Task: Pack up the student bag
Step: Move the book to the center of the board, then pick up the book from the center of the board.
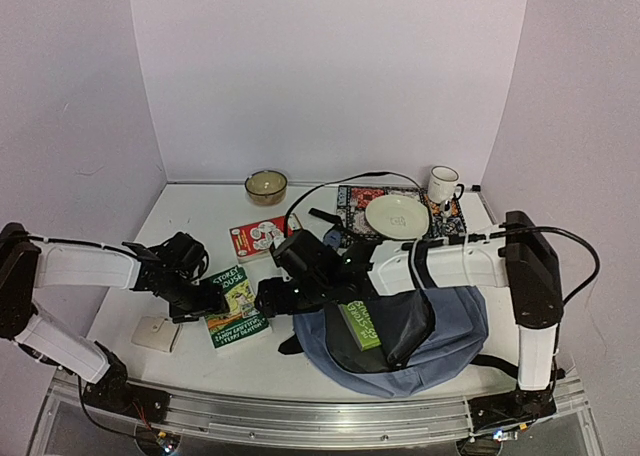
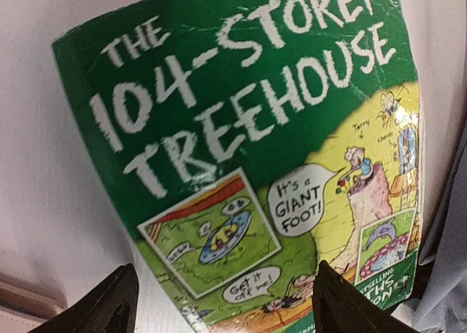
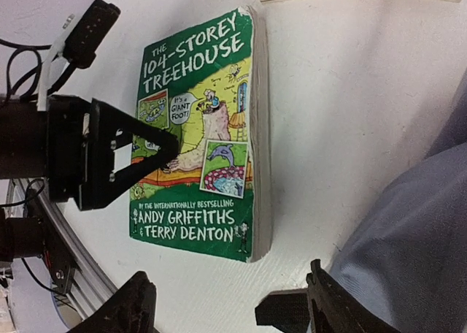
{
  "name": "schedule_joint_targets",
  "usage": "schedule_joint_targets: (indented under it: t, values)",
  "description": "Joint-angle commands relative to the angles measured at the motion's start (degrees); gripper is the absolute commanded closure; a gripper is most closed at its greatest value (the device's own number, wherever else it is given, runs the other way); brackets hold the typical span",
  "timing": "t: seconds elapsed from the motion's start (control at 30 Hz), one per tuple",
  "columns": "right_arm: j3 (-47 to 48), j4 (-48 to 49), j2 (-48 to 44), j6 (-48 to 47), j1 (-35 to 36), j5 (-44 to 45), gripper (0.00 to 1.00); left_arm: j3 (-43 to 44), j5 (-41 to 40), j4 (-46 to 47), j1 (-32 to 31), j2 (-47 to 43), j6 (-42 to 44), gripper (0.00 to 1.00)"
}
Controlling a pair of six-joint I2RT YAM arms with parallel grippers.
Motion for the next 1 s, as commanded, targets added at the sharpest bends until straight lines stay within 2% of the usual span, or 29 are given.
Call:
schedule_joint_targets:
  t: [0.0, 0.2, 0.53, 0.8, 0.97]
  values:
    - [4.95, -2.37, 3.90, 0.21, 0.20, -1.31, 0.30, -1.19, 1.18, -0.11, 0.04, -5.10, -4.36, 0.16]
    - [8.44, -3.13, 8.48, 0.51, -0.18, -0.55, 0.35, -3.24, 2.43, 2.80, 0.03, -4.99, -6.21, 0.15]
    - [11.75, -3.09, 15.45, 0.09, -0.84, -3.80, 0.44, -5.83, 6.68, 8.55, -0.11, -2.33, -7.47, 0.26]
    - [11.92, 0.43, 15.76, 0.59, -0.82, -9.07, 0.67, -8.17, 11.21, 14.77, -0.58, -3.09, -11.41, 0.32]
    - [9.55, 3.71, 11.39, 1.73, -0.91, -9.95, 0.91, -8.42, 10.67, 15.92, -0.58, -7.65, -14.16, 0.33]
